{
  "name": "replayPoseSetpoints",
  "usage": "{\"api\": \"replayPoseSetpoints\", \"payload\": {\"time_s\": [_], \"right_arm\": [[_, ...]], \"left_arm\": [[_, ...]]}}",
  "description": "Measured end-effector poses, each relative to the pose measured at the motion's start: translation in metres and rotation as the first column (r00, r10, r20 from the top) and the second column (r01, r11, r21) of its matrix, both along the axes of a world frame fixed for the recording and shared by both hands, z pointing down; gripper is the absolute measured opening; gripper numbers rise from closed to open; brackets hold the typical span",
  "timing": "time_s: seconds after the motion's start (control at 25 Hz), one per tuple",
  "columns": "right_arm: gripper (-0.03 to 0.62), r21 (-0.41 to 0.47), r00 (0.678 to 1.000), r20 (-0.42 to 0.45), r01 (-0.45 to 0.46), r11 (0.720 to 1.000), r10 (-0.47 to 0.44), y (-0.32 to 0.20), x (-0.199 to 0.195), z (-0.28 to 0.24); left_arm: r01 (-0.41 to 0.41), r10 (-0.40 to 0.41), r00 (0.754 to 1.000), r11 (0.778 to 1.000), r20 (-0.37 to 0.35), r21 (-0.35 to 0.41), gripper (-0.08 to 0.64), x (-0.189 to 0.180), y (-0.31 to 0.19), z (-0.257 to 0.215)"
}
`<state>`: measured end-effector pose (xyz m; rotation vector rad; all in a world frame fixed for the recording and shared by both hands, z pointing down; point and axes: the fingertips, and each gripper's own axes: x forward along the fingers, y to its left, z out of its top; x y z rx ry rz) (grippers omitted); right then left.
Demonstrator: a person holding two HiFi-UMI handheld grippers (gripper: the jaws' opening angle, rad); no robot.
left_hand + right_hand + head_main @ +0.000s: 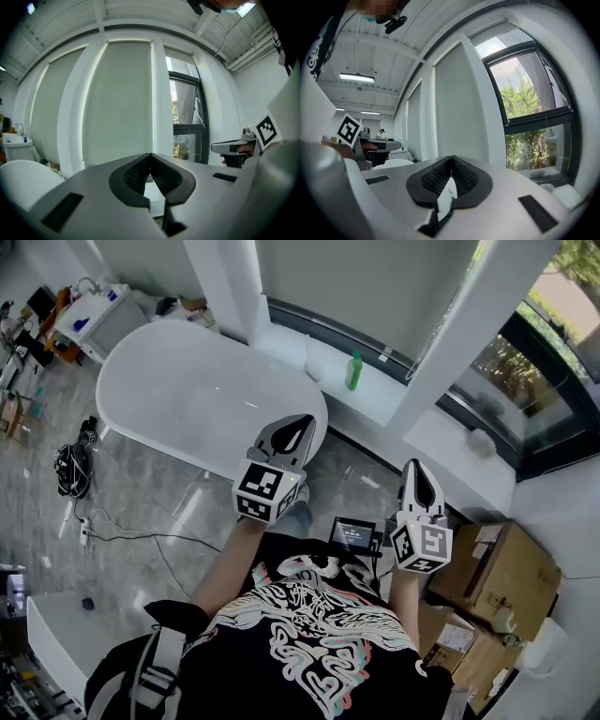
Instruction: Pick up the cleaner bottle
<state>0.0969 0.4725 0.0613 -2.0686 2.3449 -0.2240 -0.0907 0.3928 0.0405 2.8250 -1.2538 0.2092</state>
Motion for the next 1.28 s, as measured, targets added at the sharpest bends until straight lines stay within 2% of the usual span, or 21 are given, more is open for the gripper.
{"api": "replayPoseSetpoints", "payload": {"time_s": [0.24,0.56,0.84,1.04,1.28], "right_arm": [[0.026,-0.011,1.0,0.0,-0.004,1.0,0.004,-0.052,0.011,0.004],[0.026,-0.014,1.0,-0.02,-0.014,1.0,0.014,-0.152,0.017,0.001],[0.028,-0.032,0.999,-0.038,-0.022,0.999,0.021,-0.228,0.012,0.001],[0.027,-0.049,0.999,-0.034,-0.04,0.998,0.039,-0.268,0.011,0.005],[0.028,-0.072,0.997,-0.034,-0.077,0.994,0.075,-0.301,0.015,0.007]], "left_arm": [[-0.015,0.015,1.0,1.0,0.0,-0.016,0.015,0.014,-0.054,0.009],[-0.033,0.033,0.999,0.999,-0.007,-0.022,0.014,0.024,-0.154,0.01],[-0.032,0.031,0.999,0.999,-0.028,-0.043,0.014,0.018,-0.234,0.013],[-0.048,0.049,0.999,0.999,0.019,-0.01,0.014,0.021,-0.28,0.015],[-0.091,0.091,0.996,0.995,0.006,-0.029,0.015,0.032,-0.322,0.02]]}}
